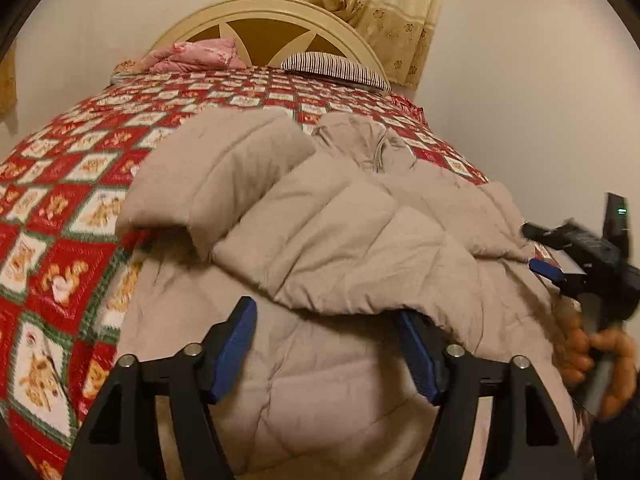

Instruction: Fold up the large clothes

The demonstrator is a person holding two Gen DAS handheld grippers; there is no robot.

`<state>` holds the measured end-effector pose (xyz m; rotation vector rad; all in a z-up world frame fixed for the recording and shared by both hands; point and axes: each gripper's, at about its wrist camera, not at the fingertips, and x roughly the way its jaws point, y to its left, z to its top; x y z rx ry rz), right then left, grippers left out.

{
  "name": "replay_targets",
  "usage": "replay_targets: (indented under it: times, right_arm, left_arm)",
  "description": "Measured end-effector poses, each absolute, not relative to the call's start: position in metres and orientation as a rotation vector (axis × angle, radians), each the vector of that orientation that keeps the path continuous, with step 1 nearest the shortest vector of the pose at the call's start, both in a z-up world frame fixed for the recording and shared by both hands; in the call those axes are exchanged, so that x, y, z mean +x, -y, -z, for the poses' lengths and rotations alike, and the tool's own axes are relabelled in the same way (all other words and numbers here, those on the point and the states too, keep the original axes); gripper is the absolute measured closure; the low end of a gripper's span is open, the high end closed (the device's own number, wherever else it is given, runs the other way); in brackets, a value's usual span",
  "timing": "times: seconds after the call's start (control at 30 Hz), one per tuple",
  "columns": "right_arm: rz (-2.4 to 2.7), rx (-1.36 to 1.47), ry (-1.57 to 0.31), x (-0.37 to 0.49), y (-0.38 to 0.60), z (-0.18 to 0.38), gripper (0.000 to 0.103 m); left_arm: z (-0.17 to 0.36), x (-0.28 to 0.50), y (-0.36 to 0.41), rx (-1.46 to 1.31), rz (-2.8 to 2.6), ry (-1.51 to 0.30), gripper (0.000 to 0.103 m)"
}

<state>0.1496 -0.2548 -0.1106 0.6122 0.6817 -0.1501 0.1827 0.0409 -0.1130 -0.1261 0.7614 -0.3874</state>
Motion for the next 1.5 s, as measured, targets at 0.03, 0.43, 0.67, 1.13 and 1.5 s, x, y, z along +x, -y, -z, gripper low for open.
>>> replay_targets:
  times: [0.03,0.43,0.67,1.13,1.5]
  right_arm:
    - [0.096,0.663,-0.674,0.141,0.244,0.109,0.018]
    - [-0.080,0.631,-0.749,0.128,0.153,0.115,0.018]
    - [-0.041,0.656,-0.789,0.145,0.148,0.125,0.018]
    - [0.009,0.420,-0.766,0.158,0.124,0.111,0.089]
    - [0.046,0.399,-0.677,0.150,0.143,0.085,0.090]
  left_arm:
    - [0.120,0.183,-0.039,-0.137,0.391,-0.777,0.032]
    - [0.122,0.172,-0.041,-0.140,0.396,-0.747,0.031]
    - [0.123,0.169,-0.047,-0.182,0.412,-0.736,0.031]
    - [0.125,0.169,-0.058,-0.271,0.438,-0.718,0.031]
    - [0.127,0.169,-0.061,-0.277,0.439,-0.722,0.031]
